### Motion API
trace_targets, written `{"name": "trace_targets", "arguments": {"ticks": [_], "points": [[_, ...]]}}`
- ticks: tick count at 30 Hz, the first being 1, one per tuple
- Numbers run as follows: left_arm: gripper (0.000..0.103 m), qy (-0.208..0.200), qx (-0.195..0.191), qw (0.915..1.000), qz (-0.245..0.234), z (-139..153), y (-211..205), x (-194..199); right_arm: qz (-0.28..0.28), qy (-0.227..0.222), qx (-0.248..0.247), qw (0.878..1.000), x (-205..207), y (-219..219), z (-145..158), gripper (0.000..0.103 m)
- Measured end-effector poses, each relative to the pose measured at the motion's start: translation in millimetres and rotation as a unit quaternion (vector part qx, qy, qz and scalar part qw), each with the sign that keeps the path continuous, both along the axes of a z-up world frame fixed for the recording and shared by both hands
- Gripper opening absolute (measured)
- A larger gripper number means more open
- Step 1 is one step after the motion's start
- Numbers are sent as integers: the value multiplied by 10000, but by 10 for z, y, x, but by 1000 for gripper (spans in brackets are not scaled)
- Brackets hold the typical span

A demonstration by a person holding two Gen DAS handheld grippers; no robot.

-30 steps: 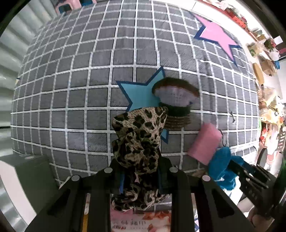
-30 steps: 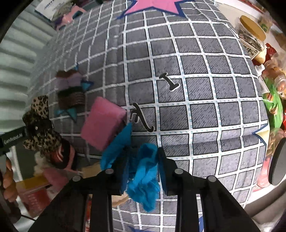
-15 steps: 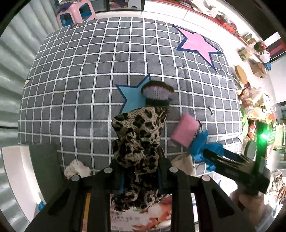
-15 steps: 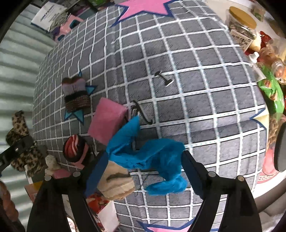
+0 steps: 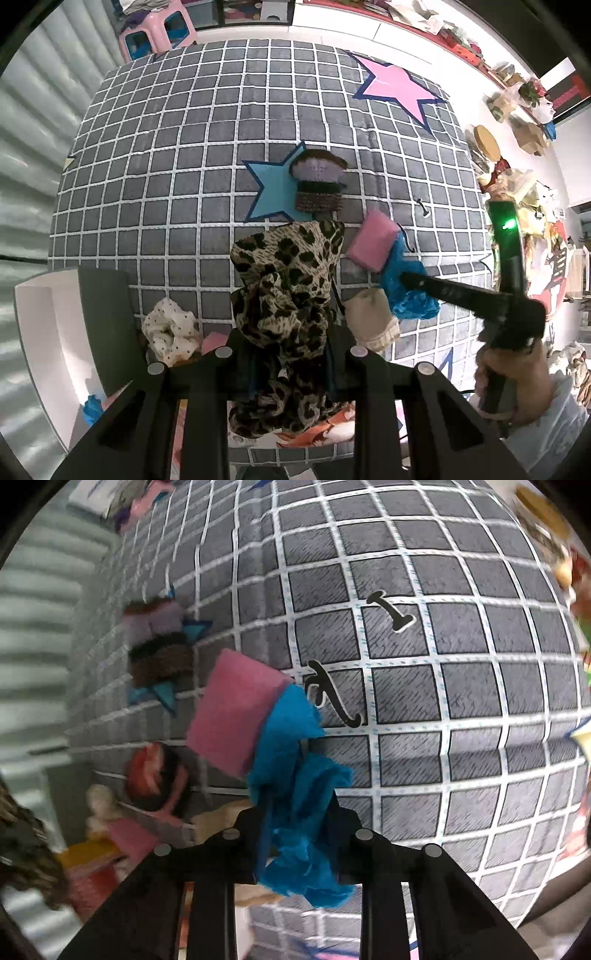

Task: Organize soft objects
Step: 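Lift the leopard scrunchie with the left tool while the right tool lifts the blue cloth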

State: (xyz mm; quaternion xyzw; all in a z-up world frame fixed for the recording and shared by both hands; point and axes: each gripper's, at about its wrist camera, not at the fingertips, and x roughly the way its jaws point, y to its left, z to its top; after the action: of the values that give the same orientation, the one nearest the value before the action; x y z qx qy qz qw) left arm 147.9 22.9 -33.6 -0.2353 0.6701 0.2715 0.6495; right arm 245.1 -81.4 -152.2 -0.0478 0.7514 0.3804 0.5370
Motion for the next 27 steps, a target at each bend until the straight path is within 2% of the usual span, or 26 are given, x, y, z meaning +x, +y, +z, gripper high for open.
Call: {"name": "trace_targets", "arguments": {"ticks": [5, 10, 12, 13, 14, 18, 21, 24, 25, 26, 27], "points": [[28, -46, 17, 10000, -64, 94, -87, -37, -356, 212, 247, 9988, 101, -235, 198, 17], [29, -69, -28, 10000, -60, 156, -122, -90, -525, 259, 190, 9981, 153, -434, 297, 18], [29, -62, -17, 10000, -59, 184, -134, -113, -597, 317, 77, 9977, 157, -453, 245, 43], [29, -56, -12, 10000, -56, 197, -139, -121, -618, 263, -5, 9977, 127, -435, 225, 78], [29, -50, -7, 10000, -52, 210, -142, -130, -633, 177, -42, 9978, 114, -428, 222, 88], [29, -20, 47, 10000, -22, 278, -147, -174, -391, -166, -124, 9990, 35, -220, 200, 88], [29, 1, 98, 9999, 39, 323, -135, -205, -96, -539, -568, 9969, -25, -68, 56, 88], [29, 18, 162, 9998, 61, 366, -139, -225, -110, -623, -762, 9951, -40, -3, -101, 88], [29, 24, 171, 9998, 60, 372, -139, -234, -83, -635, -813, 9946, -45, 25, -138, 89], [29, 33, 174, 9998, 68, 378, -138, -243, -50, -661, -850, 9942, -53, 57, -165, 99], [29, 42, 168, 9998, 81, 380, -137, -256, -21, -663, -909, 9936, -56, 91, -198, 102]]}}
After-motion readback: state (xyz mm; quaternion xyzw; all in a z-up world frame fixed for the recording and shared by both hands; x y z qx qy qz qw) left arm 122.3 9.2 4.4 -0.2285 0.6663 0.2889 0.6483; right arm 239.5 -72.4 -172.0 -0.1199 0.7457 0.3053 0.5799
